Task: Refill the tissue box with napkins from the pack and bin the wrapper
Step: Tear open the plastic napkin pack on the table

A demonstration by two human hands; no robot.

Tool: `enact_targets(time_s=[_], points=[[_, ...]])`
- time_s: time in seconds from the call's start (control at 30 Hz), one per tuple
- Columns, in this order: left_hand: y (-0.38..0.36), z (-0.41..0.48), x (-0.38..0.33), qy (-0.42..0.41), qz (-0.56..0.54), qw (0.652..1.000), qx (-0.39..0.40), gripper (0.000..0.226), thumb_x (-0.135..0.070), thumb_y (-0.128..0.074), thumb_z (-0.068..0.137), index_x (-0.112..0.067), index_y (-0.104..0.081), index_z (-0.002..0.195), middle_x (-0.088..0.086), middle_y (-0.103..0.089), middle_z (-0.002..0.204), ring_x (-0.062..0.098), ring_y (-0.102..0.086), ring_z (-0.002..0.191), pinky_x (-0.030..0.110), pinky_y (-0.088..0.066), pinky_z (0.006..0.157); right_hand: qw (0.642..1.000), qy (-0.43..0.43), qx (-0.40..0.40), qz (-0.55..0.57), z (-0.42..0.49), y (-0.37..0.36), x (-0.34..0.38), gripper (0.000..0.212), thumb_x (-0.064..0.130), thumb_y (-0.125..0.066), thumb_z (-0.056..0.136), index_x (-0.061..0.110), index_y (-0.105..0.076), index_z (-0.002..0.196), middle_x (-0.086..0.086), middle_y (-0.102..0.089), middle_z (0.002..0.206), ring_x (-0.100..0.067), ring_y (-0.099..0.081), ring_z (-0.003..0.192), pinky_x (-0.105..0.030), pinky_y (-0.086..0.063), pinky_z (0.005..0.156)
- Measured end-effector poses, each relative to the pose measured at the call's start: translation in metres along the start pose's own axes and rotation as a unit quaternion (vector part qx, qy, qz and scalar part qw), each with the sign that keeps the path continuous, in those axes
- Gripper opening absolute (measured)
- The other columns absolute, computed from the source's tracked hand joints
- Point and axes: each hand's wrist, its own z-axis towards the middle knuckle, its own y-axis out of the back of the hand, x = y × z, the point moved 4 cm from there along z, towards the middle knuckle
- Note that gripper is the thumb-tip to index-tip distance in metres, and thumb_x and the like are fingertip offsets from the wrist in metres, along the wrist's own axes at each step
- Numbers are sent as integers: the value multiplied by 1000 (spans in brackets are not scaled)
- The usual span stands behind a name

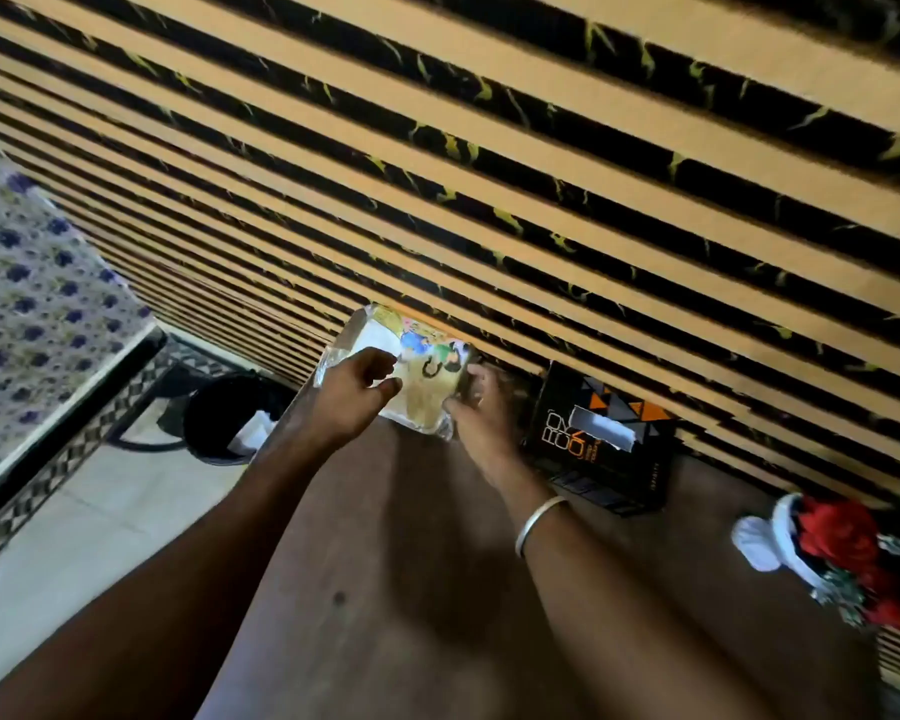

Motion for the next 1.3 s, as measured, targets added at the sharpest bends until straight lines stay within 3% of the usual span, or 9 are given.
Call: enact_targets(time_s=[0.23,0.37,0.43,0.6,0.8,0.9,1.03,1.2,1.3], points=[[-4,24,23,28,89,995,30,44,-23,-59,95,-10,-54,137,9,-59,138,23,-56,125,24,-41,97,996,-83,42,16,25,-28,-19,87,25,-67,63,45,-31,139,-8,-39,137,-30,-54,118,-52,-54,94],[7,31,26,-40,84,991,-96,50,-14,-63,87,-7,-53,134,14,-64,121,25,-61,107,29,-46,84,993,-108,42,23,44,-42,-49,99,30,-68,52,59,-22,136,-9,-44,137,-31,-53,123,-54,-52,97],[11,41,35,-54,138,979,-139,62,-23,-63,77,-8,-50,136,16,-61,124,32,-55,112,41,-45,94,994,-101,42,31,41,-40,-42,102,16,-70,61,55,-19,141,-8,-45,141,-29,-53,124,-53,-51,98],[1,61,61,58,171,982,-57,80,-30,-68,74,-23,-37,147,13,-56,133,34,-52,120,48,-44,101,990,-113,58,67,29,-37,-18,101,-13,-61,75,41,-20,150,-8,-52,140,-25,-58,120,-49,-54,96],[10,50,71,86,132,986,-52,61,-9,-75,68,-13,-59,127,11,-62,111,29,-61,100,32,-48,74,994,-98,42,36,9,-29,-9,92,-21,-55,76,28,-30,150,-8,-51,142,-24,-58,120,-36,-55,92],[16,24,64,77,93,991,-52,55,3,-71,73,-8,-61,126,2,-60,110,18,-58,98,28,-45,76,994,-89,48,39,-18,-26,-4,92,-24,-53,77,25,-30,151,-6,-53,140,-21,-60,118,-33,-55,91],[41,-31,71,70,77,992,-67,58,9,-58,73,-9,-63,128,10,-67,120,27,-64,109,36,-54,89,992,-75,52,83,-81,-30,1,89,-29,-48,79,21,-31,151,5,-49,124,-6,-61,101,-7,-53,72],[62,-109,85,58,32,992,-111,56,15,-55,78,-12,-66,126,0,-67,115,13,-63,104,13,-49,81,997,-32,26,61,-160,-40,-22,89,-20,-58,78,34,-38,146,18,-53,120,8,-61,99,-23,-55,90],[64,-148,100,65,11,990,-127,52,14,-55,81,-15,-68,123,-6,-65,111,8,-62,101,4,-46,76,998,-25,14,51,-199,-47,-41,87,-16,-59,78,33,-38,146,28,-55,107,18,-59,97,-22,-53,86]])
